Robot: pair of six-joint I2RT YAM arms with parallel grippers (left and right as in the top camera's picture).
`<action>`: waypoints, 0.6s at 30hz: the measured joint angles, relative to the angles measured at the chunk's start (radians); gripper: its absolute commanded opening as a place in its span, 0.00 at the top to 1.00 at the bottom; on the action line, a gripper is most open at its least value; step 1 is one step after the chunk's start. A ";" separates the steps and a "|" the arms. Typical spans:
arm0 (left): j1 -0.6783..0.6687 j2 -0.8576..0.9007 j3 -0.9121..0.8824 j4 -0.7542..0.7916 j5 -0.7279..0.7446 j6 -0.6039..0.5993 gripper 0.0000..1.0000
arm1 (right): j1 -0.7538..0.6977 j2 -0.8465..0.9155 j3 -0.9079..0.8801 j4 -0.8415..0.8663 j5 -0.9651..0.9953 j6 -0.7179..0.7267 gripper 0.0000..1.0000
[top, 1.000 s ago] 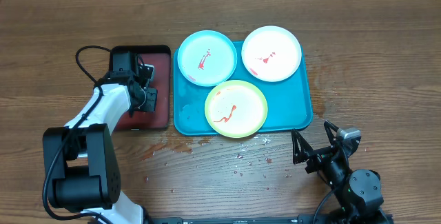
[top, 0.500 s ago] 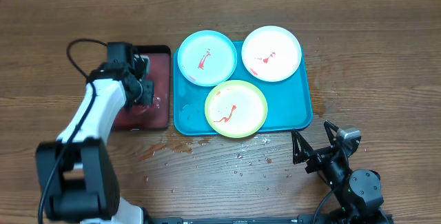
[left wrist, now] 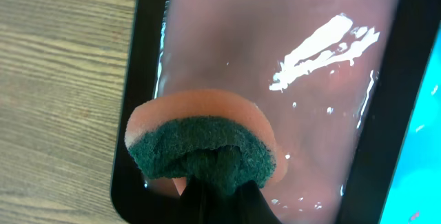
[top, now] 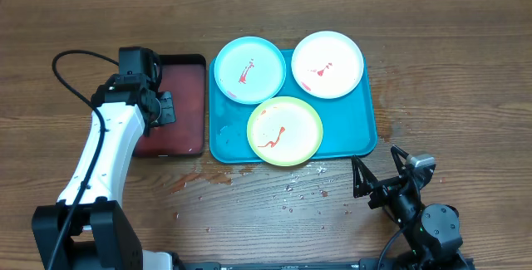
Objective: Clean dirty plates on tray and stack at the side
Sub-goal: 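Lower the left gripper and grasp the green-and-orange sponge, then lift the sponge with the left gripper onto the light blue plate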
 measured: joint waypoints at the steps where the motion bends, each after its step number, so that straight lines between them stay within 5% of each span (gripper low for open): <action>1: -0.001 0.000 0.000 0.000 0.005 -0.002 0.96 | 0.000 0.000 0.000 0.000 0.000 0.000 0.00; 18: -0.035 -0.001 0.000 -0.064 0.043 0.000 0.96 | 0.000 0.000 0.000 0.000 0.000 0.000 0.00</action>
